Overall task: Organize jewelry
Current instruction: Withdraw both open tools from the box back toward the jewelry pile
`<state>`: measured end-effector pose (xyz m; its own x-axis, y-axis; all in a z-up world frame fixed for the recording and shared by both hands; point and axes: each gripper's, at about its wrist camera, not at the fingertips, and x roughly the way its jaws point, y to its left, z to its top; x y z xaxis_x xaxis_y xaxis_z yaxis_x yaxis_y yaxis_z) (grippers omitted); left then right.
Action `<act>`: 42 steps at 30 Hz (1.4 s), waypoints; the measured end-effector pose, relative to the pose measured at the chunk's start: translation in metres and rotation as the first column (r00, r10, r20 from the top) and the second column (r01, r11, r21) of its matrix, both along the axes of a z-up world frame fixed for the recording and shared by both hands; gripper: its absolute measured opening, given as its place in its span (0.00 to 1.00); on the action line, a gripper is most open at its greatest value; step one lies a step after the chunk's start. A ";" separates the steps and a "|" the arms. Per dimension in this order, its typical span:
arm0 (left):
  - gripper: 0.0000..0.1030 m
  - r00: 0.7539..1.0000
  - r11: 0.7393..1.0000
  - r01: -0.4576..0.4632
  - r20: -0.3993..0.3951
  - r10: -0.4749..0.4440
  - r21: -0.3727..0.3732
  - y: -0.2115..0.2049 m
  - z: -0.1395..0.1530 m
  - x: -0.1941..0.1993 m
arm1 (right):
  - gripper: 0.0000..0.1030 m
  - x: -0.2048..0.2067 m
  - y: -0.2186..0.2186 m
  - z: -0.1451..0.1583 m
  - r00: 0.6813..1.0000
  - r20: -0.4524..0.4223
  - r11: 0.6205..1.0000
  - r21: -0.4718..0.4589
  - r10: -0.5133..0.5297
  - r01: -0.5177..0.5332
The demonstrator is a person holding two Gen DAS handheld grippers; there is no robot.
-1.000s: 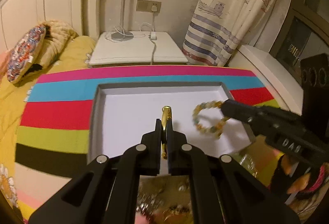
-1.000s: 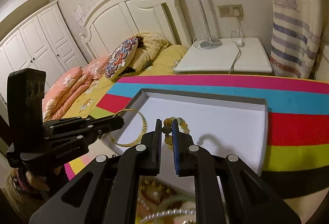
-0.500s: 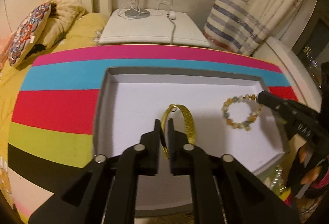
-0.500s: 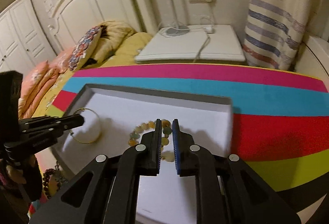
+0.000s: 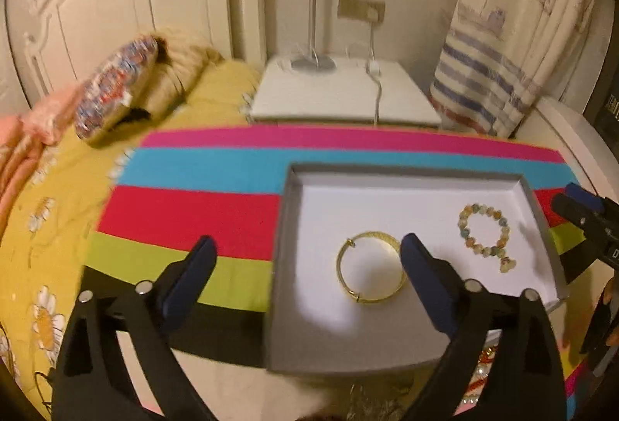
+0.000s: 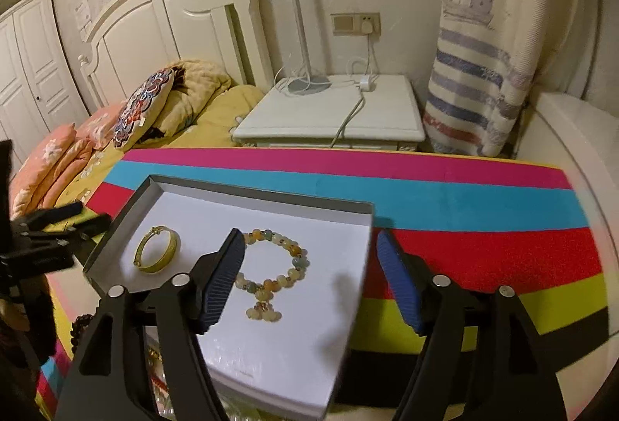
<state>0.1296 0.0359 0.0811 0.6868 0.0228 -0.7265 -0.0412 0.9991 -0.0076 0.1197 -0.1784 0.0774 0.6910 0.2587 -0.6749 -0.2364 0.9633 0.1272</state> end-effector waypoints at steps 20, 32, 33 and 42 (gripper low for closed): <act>0.98 0.991 0.993 -0.054 0.131 0.039 0.110 0.001 -0.001 -0.203 | 0.81 -0.158 -0.013 -0.018 0.998 0.032 0.995 -0.088 0.048 -0.045; 0.98 0.993 0.998 -0.032 0.118 0.026 0.052 -0.006 -0.047 -0.254 | 0.81 -0.194 0.003 -0.040 0.989 -0.046 0.991 0.004 0.137 -0.137; 0.98 0.992 0.998 -0.035 0.121 0.029 0.044 -0.005 -0.047 -0.253 | 0.79 -0.194 0.005 -0.041 0.989 -0.054 0.990 0.019 0.140 -0.139; 0.98 0.993 0.999 -0.034 0.110 0.030 0.034 -0.005 -0.048 -0.246 | 0.63 -0.187 0.021 -0.038 0.992 -0.060 0.988 0.111 0.113 -0.106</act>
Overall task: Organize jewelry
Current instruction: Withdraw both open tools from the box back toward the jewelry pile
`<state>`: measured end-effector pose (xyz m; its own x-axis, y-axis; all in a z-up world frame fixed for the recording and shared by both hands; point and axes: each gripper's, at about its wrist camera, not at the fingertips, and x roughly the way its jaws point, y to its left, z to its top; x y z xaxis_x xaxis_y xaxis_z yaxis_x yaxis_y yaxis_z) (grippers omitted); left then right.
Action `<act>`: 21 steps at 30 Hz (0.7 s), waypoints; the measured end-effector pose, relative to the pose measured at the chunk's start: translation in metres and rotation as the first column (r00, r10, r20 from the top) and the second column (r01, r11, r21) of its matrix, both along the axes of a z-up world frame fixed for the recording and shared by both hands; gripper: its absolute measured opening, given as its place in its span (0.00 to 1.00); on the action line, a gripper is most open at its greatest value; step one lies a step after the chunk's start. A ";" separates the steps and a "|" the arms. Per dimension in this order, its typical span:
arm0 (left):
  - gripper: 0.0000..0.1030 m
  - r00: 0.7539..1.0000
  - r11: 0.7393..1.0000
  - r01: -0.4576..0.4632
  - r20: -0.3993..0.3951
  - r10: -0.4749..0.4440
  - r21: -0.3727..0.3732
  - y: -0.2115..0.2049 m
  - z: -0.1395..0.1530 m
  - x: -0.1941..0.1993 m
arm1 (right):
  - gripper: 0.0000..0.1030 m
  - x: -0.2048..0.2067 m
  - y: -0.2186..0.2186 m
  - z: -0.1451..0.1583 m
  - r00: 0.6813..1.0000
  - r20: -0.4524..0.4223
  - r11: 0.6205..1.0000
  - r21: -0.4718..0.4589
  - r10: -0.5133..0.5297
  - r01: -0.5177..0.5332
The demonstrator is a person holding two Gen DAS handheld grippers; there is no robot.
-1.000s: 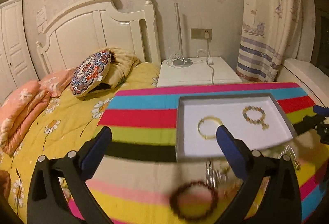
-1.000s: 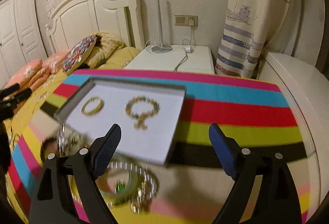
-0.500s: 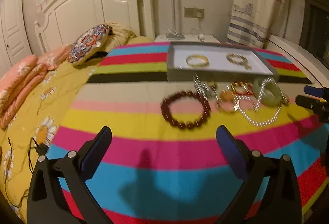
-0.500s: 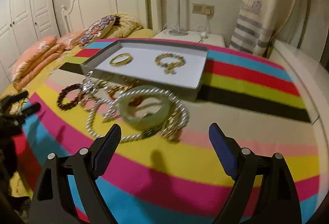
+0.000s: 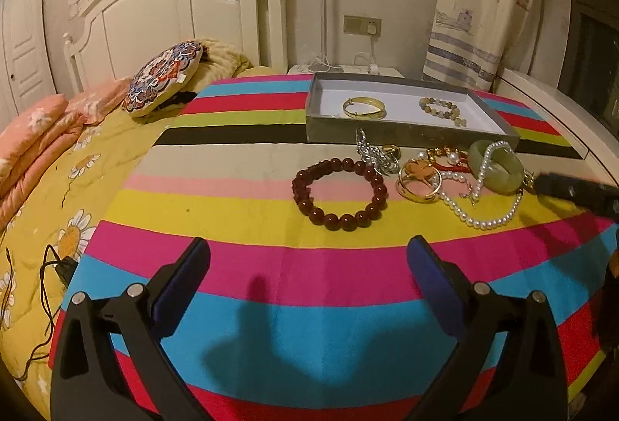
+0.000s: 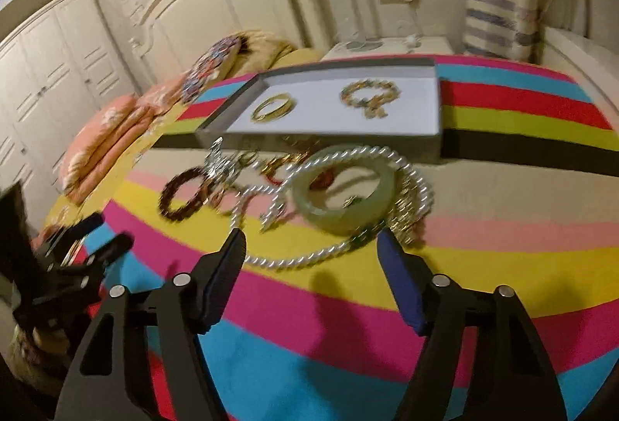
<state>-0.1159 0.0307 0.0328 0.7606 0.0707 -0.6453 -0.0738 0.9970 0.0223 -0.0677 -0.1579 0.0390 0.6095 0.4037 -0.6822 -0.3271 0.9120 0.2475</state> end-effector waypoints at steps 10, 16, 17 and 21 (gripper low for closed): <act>0.98 1.000 1.000 0.014 0.001 -0.014 -0.014 0.000 -0.001 0.000 | 0.34 0.025 -0.014 -0.013 0.998 -0.004 0.976 -0.206 -0.066 0.063; 0.98 1.000 1.000 0.017 0.002 -0.016 -0.012 0.001 -0.001 0.000 | 0.31 0.034 -0.017 -0.020 0.999 -0.030 0.976 -0.215 -0.044 0.037; 0.98 1.000 1.000 0.019 0.001 -0.019 -0.010 0.000 -0.001 -0.001 | 0.31 0.036 -0.016 -0.022 0.999 -0.034 0.976 -0.218 -0.037 0.029; 0.98 0.998 0.998 0.057 0.003 -0.057 -0.009 -0.005 0.002 -0.003 | 0.24 0.037 -0.013 -0.024 0.999 -0.044 0.976 -0.216 -0.016 0.006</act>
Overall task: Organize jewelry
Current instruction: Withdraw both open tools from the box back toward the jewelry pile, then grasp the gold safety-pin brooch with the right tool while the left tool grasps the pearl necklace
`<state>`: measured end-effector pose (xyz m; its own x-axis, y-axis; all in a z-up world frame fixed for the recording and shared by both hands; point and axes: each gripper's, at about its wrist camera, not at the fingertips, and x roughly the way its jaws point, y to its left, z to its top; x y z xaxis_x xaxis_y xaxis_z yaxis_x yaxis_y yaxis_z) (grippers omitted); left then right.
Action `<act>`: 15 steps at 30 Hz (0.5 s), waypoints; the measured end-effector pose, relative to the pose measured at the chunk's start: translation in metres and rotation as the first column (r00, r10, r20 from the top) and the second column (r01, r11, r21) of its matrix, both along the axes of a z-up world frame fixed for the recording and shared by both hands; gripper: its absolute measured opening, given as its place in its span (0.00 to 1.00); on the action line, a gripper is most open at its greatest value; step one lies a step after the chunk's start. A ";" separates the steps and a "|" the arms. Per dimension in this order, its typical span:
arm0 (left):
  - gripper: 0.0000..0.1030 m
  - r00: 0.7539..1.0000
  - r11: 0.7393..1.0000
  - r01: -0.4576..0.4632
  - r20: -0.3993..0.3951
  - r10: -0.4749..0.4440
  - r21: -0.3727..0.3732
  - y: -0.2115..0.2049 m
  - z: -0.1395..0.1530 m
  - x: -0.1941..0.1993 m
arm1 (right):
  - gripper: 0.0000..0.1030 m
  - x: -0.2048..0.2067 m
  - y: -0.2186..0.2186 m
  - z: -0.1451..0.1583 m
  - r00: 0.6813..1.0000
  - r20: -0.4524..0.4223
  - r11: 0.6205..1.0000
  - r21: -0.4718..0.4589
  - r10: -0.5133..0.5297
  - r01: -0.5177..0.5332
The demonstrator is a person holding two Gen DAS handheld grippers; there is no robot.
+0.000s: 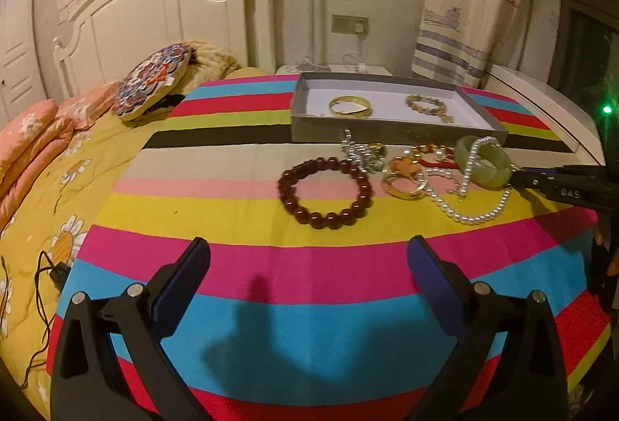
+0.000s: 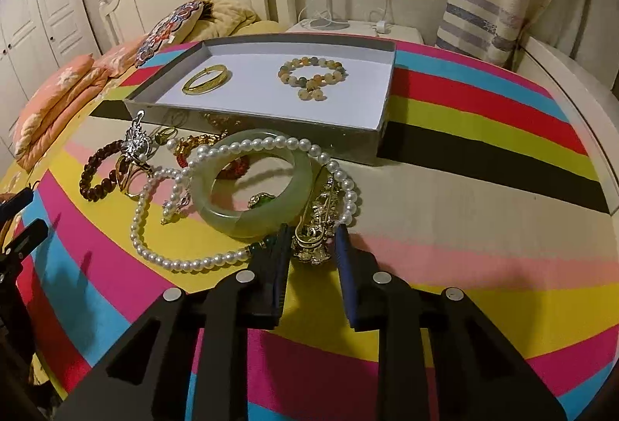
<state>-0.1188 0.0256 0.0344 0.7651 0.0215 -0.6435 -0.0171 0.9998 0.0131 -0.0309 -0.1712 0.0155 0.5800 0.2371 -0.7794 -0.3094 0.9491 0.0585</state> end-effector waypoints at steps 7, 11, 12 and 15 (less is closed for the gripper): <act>0.96 0.995 0.994 0.097 -0.016 -0.098 -0.052 -0.022 0.006 0.005 | 0.24 -0.021 -0.010 0.011 0.999 0.031 0.999 0.036 0.033 -0.034; 0.94 0.985 0.985 0.170 -0.008 -0.170 -0.003 -0.050 0.011 0.012 | 0.24 -0.044 -0.023 0.020 0.998 0.039 0.995 0.083 0.046 -0.049; 0.93 0.983 0.983 0.185 -0.009 -0.185 0.004 -0.057 0.011 0.013 | 0.23 -0.049 -0.026 0.022 0.998 0.042 0.995 0.090 0.047 -0.050; 0.93 0.975 0.974 0.223 -0.019 -0.223 0.021 -0.074 0.010 0.021 | 0.24 -0.062 -0.036 0.025 0.998 0.044 0.994 0.095 0.043 -0.047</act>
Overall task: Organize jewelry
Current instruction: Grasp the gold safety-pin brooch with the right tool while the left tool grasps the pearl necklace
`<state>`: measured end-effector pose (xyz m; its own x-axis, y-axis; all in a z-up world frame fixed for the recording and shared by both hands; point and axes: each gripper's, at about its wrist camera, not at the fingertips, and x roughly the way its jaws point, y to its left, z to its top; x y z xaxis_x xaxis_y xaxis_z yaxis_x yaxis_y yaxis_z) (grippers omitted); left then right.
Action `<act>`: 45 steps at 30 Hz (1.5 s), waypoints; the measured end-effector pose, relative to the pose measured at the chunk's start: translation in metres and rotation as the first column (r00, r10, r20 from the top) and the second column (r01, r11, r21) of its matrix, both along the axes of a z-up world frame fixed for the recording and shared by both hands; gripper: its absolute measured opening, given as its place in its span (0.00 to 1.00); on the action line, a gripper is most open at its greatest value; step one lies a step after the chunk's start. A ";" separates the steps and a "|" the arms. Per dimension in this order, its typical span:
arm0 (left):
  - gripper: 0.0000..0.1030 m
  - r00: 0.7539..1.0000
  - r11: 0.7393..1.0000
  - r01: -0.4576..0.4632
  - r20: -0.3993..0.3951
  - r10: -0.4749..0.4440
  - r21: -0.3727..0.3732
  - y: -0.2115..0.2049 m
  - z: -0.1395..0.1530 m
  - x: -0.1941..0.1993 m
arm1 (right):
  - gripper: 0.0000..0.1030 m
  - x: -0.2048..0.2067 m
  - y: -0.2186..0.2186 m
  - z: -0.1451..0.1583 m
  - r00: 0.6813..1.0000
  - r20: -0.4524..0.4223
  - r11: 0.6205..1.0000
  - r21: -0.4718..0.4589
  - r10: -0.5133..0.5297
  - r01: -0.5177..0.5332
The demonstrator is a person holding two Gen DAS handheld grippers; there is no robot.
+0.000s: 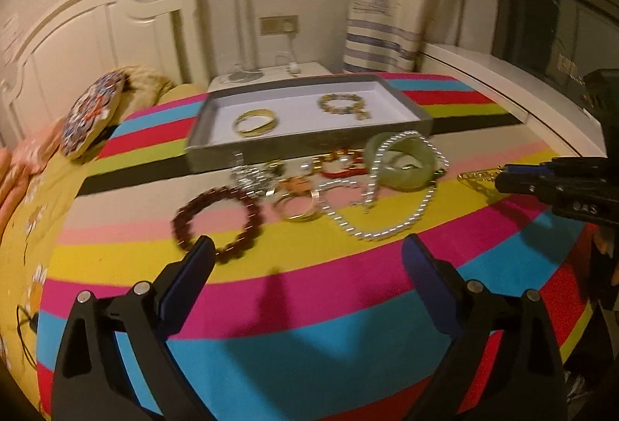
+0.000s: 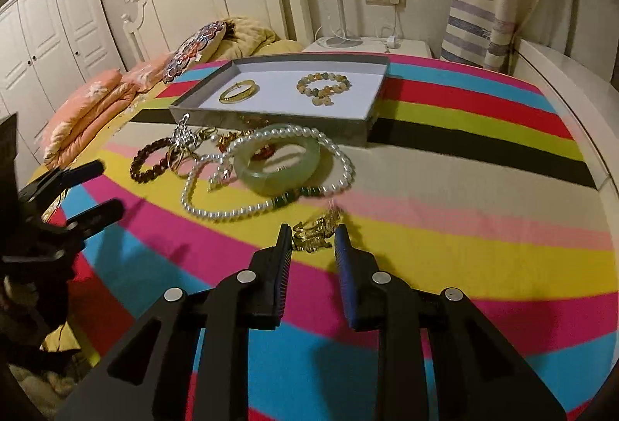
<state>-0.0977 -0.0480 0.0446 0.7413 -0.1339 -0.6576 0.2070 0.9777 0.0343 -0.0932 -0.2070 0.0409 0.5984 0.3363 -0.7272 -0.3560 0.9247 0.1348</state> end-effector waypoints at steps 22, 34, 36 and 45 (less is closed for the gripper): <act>0.68 0.996 0.997 0.079 -0.049 -0.079 -0.011 -0.030 -0.009 0.046 | 0.20 -0.002 -0.015 -0.023 0.999 -0.025 0.993 -0.111 -0.031 0.028; 0.40 0.979 0.988 0.154 -0.141 -0.150 0.015 -0.055 -0.032 0.096 | 0.20 -0.004 -0.021 -0.017 1.000 -0.005 0.999 -0.031 -0.031 0.030; 0.07 0.971 0.983 0.183 -0.161 -0.177 0.025 -0.061 -0.037 0.097 | 0.20 -0.006 -0.022 -0.017 1.000 -0.001 0.999 -0.023 -0.031 0.031; 0.07 0.960 0.961 0.277 -0.038 -0.277 0.002 -0.079 0.001 0.061 | 0.20 -0.013 -0.027 -0.011 0.999 0.020 0.999 0.027 -0.037 0.037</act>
